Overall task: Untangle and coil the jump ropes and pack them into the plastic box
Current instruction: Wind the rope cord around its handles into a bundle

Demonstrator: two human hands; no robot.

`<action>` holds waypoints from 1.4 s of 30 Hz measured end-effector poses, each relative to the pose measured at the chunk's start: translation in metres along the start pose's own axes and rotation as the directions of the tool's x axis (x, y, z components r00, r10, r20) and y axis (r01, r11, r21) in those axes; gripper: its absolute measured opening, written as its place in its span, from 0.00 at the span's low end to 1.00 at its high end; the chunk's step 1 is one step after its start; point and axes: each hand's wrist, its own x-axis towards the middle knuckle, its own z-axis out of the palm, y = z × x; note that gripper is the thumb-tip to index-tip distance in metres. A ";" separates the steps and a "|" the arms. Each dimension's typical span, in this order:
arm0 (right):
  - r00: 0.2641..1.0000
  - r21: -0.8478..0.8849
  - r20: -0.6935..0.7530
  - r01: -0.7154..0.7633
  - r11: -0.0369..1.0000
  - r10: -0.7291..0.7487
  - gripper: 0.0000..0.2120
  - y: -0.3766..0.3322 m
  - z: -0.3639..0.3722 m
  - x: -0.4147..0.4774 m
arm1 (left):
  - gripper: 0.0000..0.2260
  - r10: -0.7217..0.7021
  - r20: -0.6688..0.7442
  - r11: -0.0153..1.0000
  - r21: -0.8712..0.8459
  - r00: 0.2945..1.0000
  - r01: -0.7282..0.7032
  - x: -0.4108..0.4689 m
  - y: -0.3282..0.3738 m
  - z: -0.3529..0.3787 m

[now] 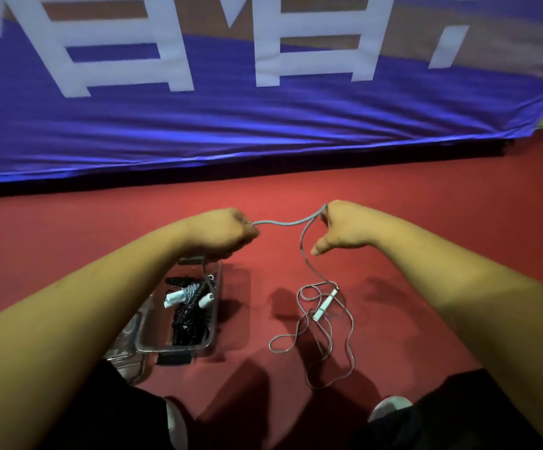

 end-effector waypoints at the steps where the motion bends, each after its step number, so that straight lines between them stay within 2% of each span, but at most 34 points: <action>1: 0.999 -0.053 -0.024 -0.025 0.998 0.024 0.19 -0.001 -0.002 -0.001 | 0.16 -0.018 0.002 0.999 0.041 1.000 0.018 0.002 0.001 0.001; 4: 0.999 -0.184 0.002 -0.044 0.982 0.045 0.21 -0.005 -0.004 -0.001 | 0.15 -0.107 0.041 0.977 0.190 0.993 0.097 0.010 0.005 0.008; 6: 0.997 -0.186 0.032 -0.062 0.981 0.069 0.22 -0.008 -0.002 0.003 | 0.15 -0.150 0.056 0.957 0.257 0.987 0.131 0.014 0.008 0.011; 10: 0.963 -0.140 -0.149 -0.246 0.959 0.225 0.25 -0.003 -0.001 0.016 | 0.17 -0.174 0.115 0.957 0.255 0.978 0.140 0.018 0.012 0.011; 12: 0.984 -0.092 -0.154 -0.109 0.990 0.094 0.31 -0.003 0.001 0.020 | 0.18 -0.160 0.203 0.979 0.159 0.966 0.129 0.021 0.013 0.011; 13: 0.994 -0.013 -0.105 0.027 1.000 -0.029 0.29 -0.004 0.003 0.020 | 0.18 -0.144 0.231 0.988 0.084 0.962 0.128 0.022 0.013 0.011; 14: 0.987 0.126 -0.044 0.157 0.980 -0.153 0.21 -0.005 0.004 0.019 | 0.17 -0.123 0.234 0.992 0.011 0.964 0.124 0.026 0.013 0.011; 15: 0.973 0.306 0.014 0.214 0.928 -0.229 0.11 -0.008 0.007 0.017 | 0.17 -0.096 0.209 0.993 -0.052 0.973 0.110 0.030 0.012 0.009; 16: 0.962 0.484 0.035 0.221 0.847 -0.270 0.07 -0.009 0.006 0.015 | 0.16 -0.065 0.171 0.992 -0.099 0.983 0.082 0.034 0.011 0.007; 19: 0.966 0.771 -0.132 0.242 0.589 -0.224 0.14 -0.005 -0.001 0.022 | 0.16 0.027 0.117 0.987 -0.158 0.993 -0.008 0.041 0.002 -0.003; 21: 0.959 0.876 -0.252 0.283 0.390 -0.129 0.15 0.002 -0.012 0.028 | 0.15 0.065 0.154 0.995 -0.086 0.986 -0.052 0.043 -0.010 -0.010; 23: 0.944 0.921 -0.328 0.314 0.229 0.022 0.15 0.014 -0.020 0.035 | 0.13 0.047 0.172 0.989 0.130 0.984 -0.070 0.044 -0.026 -0.018; 25: 0.925 0.924 -0.353 0.321 0.206 0.141 0.15 0.028 -0.020 0.041 | 0.10 0.047 0.118 0.974 0.217 0.992 -0.072 0.047 -0.042 -0.025; 27: 0.907 0.929 -0.352 0.308 0.207 0.230 0.16 0.037 -0.014 0.046 | 0.04 0.101 0.062 0.988 0.110 0.993 -0.107 0.049 -0.049 -0.031; 28: 0.898 0.937 -0.341 0.301 0.177 0.279 0.16 0.040 -0.012 0.049 | 0.02 0.126 0.056 0.991 0.036 0.990 -0.128 0.049 -0.050 -0.033; 30: 0.869 0.945 -0.328 0.306 0.118 0.370 0.16 0.043 -0.012 0.053 | 0.03 0.132 0.074 0.989 -0.078 0.988 -0.126 0.048 -0.050 -0.031; 32: 0.851 0.944 -0.330 0.302 0.133 0.409 0.16 0.044 -0.012 0.055 | 0.02 0.038 0.110 0.994 -0.102 0.993 -0.027 0.045 -0.050 -0.025; 33: 0.855 0.946 -0.325 0.291 0.146 0.405 0.15 0.043 -0.012 0.055 | 0.05 -0.007 0.137 0.991 -0.134 0.991 0.026 0.044 -0.050 -0.020; 35: 0.882 0.957 -0.289 0.268 0.110 0.373 0.14 0.037 -0.012 0.053 | 0.08 -0.009 0.184 0.968 -0.244 0.983 0.054 0.041 -0.046 -0.014; 37: 0.925 0.967 -0.207 0.243 -0.076 0.320 0.11 0.025 -0.016 0.051 | 0.09 0.074 0.210 0.911 -0.411 0.975 0.020 0.036 -0.034 -0.008; 39: 0.970 0.916 -0.089 0.170 -0.365 0.228 0.10 0.012 -0.023 0.047 | 0.08 0.163 0.188 0.849 -0.527 0.968 -0.041 0.033 -0.019 0.002; 40: 0.984 0.861 -0.042 0.124 -0.494 0.173 0.10 0.005 -0.026 0.045 | 0.12 0.196 0.156 0.832 -0.548 0.968 -0.080 0.033 -0.012 0.009; 42: 0.996 0.742 0.007 0.057 -0.667 0.093 0.10 -0.008 -0.028 0.039 | 0.25 0.247 0.105 0.823 -0.548 0.963 -0.151 0.033 -0.001 0.023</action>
